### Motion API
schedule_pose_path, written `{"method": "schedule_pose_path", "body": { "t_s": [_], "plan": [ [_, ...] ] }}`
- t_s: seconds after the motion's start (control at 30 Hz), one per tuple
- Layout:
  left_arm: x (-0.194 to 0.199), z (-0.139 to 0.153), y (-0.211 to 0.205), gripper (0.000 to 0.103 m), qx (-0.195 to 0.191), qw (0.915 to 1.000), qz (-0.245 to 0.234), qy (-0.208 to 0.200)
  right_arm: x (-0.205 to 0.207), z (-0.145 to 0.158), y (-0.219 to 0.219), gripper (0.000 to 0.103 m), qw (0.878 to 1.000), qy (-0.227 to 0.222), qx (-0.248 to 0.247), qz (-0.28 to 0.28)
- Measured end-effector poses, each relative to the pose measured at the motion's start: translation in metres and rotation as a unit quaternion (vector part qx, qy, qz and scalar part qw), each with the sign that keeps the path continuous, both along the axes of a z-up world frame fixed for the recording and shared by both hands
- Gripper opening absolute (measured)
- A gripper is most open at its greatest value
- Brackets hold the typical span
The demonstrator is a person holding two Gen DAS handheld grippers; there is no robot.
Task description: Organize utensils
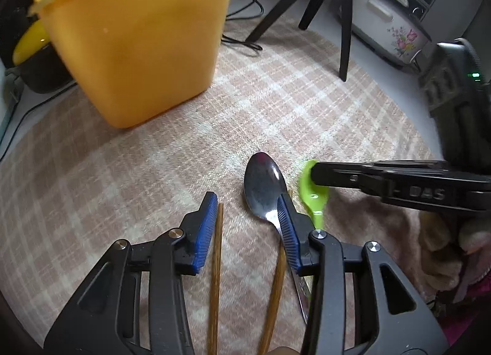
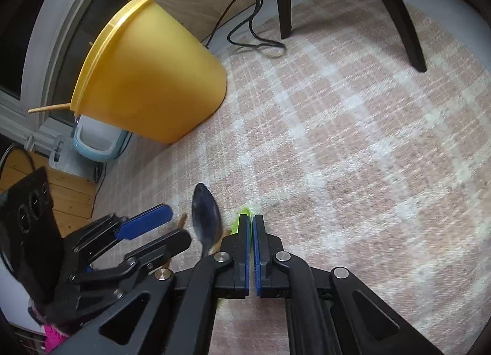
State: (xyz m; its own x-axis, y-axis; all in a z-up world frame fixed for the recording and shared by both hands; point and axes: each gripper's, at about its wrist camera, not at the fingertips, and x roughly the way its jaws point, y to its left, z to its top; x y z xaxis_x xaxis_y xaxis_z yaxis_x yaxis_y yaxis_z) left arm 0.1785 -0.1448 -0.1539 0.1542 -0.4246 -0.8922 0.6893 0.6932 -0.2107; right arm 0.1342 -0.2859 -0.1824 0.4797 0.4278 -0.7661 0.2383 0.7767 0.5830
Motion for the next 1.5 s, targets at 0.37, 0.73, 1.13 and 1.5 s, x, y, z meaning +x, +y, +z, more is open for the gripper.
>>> {"method": "schedule_pose_path", "body": {
  "t_s": [0.37,0.73,1.13,1.5],
  "plan": [
    [0.004,-0.013,-0.026,0.022,0.002,0.9998,-0.013,-0.015,-0.023,0.008,-0.032,0.000,1.000,-0.005,-0.028,-0.005],
    [-0.016,-0.002,-0.041,0.002,0.027,0.9957,-0.048,-0.074,-0.026,0.016,-0.039,0.000,0.999,-0.012,-0.047,0.002],
    [-0.017,0.040,-0.007,0.000,-0.036,0.9954,-0.001,-0.089,-0.034,0.045,-0.022,0.000,0.996,-0.059,-0.073,0.015],
    [-0.014,0.093,0.044,0.000,-0.093,0.9898,0.024,-0.105,-0.059,0.101,0.002,0.000,0.975,-0.141,-0.168,0.037]
  ]
}}
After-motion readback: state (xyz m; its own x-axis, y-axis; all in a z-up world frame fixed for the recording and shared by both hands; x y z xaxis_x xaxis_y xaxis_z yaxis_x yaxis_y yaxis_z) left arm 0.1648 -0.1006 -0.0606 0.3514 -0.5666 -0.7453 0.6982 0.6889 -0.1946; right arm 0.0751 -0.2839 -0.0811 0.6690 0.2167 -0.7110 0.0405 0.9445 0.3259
